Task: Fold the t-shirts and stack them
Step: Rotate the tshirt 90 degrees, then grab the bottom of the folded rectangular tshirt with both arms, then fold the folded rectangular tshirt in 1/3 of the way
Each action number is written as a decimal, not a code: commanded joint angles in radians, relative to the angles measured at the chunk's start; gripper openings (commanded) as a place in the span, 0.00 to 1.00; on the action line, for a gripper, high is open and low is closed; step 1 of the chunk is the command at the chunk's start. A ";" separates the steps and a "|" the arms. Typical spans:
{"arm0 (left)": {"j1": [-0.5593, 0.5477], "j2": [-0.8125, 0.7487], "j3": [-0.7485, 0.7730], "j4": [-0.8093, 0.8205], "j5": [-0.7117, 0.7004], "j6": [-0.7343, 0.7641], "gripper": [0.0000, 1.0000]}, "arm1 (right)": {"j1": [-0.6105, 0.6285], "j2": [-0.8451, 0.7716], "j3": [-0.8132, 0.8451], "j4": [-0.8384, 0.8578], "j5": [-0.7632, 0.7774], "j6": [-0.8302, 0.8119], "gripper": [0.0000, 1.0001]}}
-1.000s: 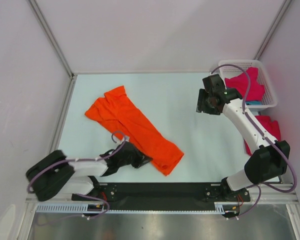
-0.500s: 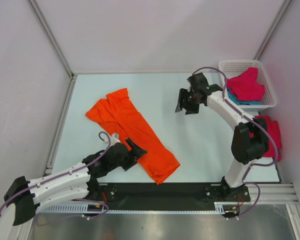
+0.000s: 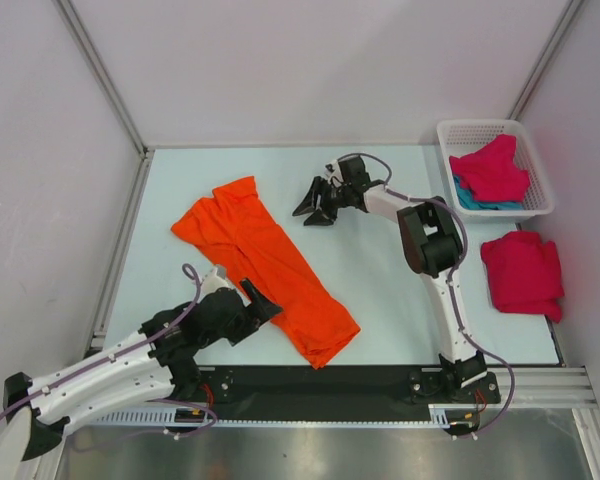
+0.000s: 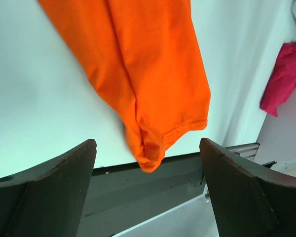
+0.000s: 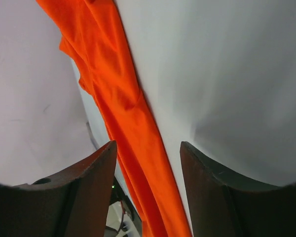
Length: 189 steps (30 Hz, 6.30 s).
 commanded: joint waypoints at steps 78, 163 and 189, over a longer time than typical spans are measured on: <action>-0.009 0.703 0.113 0.415 0.056 0.172 0.91 | 0.018 -0.898 -0.889 -0.126 0.395 -0.196 0.51; 0.562 0.870 0.523 0.199 0.362 0.647 0.77 | 0.199 -0.421 -0.172 -0.531 0.629 -0.308 0.48; 0.576 0.323 0.332 0.043 0.148 0.557 0.85 | 0.384 -0.391 -0.201 -0.416 0.617 -0.235 0.48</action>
